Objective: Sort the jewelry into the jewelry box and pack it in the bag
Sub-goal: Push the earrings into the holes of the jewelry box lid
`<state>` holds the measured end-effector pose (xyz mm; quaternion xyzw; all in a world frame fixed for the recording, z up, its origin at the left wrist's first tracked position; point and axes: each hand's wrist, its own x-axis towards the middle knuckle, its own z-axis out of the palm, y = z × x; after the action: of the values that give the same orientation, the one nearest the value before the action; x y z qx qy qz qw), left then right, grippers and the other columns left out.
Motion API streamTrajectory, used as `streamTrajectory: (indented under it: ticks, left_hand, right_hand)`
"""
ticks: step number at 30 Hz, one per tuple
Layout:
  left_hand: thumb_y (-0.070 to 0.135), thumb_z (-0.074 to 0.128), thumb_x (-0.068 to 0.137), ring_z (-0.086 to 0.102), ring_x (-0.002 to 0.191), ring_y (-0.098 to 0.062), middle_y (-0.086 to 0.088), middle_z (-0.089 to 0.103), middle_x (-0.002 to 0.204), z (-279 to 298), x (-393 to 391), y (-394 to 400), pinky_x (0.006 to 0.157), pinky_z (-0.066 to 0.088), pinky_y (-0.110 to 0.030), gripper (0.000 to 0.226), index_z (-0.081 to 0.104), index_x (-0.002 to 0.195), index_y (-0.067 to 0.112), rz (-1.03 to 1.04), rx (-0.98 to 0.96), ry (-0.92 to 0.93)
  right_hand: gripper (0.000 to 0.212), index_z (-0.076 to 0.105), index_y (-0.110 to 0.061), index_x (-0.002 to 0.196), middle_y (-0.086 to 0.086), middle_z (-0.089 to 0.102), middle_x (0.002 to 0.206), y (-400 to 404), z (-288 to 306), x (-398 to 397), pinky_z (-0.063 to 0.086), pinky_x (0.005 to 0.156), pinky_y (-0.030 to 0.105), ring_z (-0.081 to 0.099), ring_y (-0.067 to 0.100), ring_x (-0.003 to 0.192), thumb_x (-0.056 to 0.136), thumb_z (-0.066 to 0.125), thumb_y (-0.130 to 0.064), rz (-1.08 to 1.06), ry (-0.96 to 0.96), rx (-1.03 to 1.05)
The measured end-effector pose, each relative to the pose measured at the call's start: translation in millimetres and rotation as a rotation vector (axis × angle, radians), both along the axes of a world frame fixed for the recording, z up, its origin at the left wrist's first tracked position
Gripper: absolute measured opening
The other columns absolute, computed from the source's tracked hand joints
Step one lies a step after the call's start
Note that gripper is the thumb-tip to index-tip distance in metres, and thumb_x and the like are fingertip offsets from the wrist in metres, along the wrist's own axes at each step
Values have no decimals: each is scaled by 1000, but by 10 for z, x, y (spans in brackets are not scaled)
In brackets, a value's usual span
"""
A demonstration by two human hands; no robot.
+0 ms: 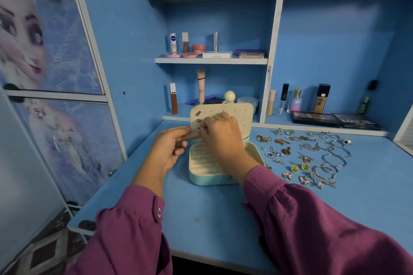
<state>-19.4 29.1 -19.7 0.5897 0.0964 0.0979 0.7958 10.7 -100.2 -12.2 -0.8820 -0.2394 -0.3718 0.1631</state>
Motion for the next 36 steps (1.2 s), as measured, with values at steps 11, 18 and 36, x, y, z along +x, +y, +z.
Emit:
streamTrajectory:
  ticks: [11,18,36]
  left_hand:
    - [9,52,94,39,34,-1,-12,74,91,52,-71,24,29,23,-7,8,57,89,7,-160,-233,89]
    - [10,52,93,35,33,-1,-11,74,92,42,-55,35,30,24,-6,7,56,98,6,-156,-238,94]
    - [12,48,96,39,30,-2,-12,74,90,50,-71,60,29,27,-6,14,61,100,9,-194,-278,175]
  right_hand:
    - [24,62,-15,57,-1,59,54,-52,-41,-8,39,52,25,58,23,60,53,85,-11,-39,-66,-56]
    - [22,64,-16,60,-1,60,57,-65,-61,16,40,54,26,58,23,62,55,85,-12,-20,-146,-90]
    - [4,73,-17,86,-14,60,74,-1177,192,-75,40,65,16,52,3,69,82,71,-18,244,469,104]
